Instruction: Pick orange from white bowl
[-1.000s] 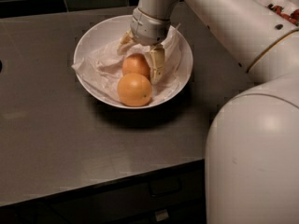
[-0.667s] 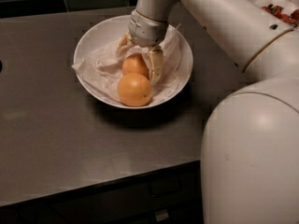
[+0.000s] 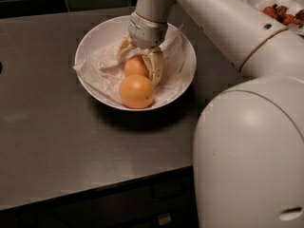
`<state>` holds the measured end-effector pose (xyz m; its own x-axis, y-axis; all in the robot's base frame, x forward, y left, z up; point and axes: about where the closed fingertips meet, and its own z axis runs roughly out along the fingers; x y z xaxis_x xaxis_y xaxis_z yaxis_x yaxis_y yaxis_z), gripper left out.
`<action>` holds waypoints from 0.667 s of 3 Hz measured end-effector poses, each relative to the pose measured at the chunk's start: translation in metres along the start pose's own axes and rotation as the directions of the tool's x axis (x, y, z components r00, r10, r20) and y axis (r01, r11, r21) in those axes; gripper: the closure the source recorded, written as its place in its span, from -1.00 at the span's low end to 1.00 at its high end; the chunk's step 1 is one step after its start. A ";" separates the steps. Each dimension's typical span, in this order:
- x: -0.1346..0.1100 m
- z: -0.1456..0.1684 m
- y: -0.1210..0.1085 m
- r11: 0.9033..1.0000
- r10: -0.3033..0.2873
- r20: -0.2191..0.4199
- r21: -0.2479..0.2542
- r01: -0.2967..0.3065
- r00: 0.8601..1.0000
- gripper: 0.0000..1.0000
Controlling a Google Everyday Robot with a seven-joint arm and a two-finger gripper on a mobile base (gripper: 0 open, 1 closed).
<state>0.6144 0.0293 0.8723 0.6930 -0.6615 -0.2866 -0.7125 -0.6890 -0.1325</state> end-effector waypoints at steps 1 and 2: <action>0.003 0.003 -0.005 1.000 -0.005 -0.001 -0.005 0.005 1.000 -0.54; 0.004 0.007 -0.010 1.000 -0.013 0.001 -0.009 0.013 1.000 -0.54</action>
Offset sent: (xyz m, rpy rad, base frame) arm -0.0313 -0.0249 -0.0092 -0.1609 0.2120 0.1225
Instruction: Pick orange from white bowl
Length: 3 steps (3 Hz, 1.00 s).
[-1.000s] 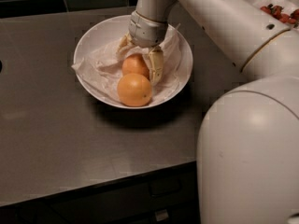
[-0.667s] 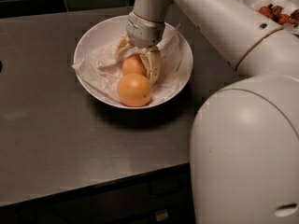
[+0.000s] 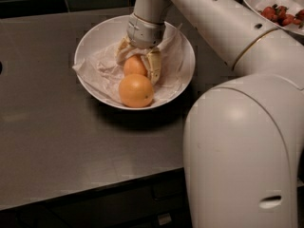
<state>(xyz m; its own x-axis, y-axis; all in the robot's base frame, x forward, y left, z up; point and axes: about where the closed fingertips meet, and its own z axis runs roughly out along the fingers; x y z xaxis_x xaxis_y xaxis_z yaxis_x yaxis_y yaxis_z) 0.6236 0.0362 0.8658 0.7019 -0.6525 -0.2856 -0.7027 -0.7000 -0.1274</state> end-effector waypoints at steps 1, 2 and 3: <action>0.000 0.000 0.000 1.000 0.000 0.000 0.000 0.000 1.000 -0.24; 0.000 0.000 0.000 1.000 0.000 0.000 0.000 0.000 1.000 0.18; 0.000 0.000 0.000 1.000 0.000 0.000 0.000 0.000 1.000 0.65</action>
Offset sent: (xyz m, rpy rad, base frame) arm 0.0000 0.0000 0.0000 0.0000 0.0000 0.0000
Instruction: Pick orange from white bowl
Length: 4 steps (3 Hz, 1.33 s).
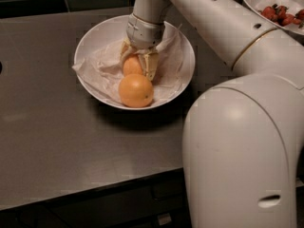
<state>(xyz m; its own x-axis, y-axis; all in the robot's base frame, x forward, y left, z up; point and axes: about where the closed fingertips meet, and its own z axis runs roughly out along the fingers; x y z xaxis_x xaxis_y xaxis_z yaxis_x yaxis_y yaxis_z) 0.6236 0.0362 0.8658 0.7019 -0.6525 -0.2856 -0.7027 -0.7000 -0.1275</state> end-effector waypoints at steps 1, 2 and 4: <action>0.000 0.000 0.000 1.000 0.000 0.000 0.000 0.000 1.000 1.00; -0.004 -0.009 -0.003 0.995 -0.028 -0.002 0.091 0.028 1.000 1.00; -0.048 -0.069 0.033 0.910 -0.104 -0.129 0.388 0.147 0.986 1.00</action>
Offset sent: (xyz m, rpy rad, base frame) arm -0.0250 -0.0091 0.0550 0.2715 -0.2680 0.0248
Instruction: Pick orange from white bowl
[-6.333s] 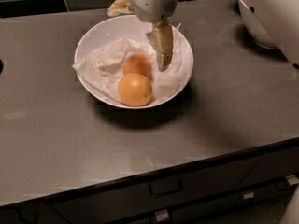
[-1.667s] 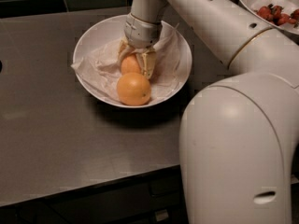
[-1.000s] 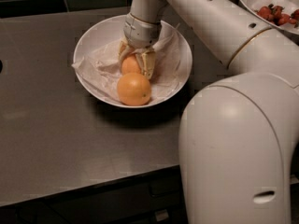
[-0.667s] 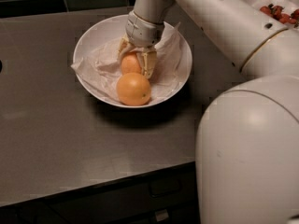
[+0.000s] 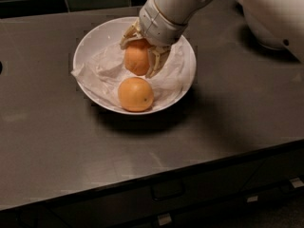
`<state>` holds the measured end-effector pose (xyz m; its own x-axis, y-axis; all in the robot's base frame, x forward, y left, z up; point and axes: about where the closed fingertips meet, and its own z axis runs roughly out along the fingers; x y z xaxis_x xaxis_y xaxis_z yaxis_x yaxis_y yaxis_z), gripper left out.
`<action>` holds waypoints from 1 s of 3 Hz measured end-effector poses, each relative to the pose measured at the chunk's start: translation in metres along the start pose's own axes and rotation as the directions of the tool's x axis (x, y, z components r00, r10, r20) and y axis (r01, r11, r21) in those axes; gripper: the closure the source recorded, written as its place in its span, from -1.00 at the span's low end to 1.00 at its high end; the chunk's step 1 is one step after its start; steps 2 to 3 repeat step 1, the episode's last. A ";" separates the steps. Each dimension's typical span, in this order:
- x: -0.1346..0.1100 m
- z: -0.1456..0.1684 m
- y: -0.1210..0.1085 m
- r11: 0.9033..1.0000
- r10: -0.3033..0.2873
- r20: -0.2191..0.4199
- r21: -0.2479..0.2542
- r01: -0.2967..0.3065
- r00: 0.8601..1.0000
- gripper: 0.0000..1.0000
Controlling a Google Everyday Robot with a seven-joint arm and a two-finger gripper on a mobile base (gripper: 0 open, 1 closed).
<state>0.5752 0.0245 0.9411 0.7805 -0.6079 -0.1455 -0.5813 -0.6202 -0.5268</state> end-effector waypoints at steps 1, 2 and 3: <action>-0.012 -0.026 -0.005 0.994 -0.010 -0.076 0.107 0.018 0.997 1.00; -0.012 -0.026 -0.005 0.994 -0.010 -0.076 0.107 0.018 0.997 1.00; -0.012 -0.026 -0.005 0.994 -0.010 -0.076 0.107 0.018 0.997 1.00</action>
Offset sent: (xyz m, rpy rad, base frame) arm 0.0000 0.0000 0.0000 0.0000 0.0000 0.0000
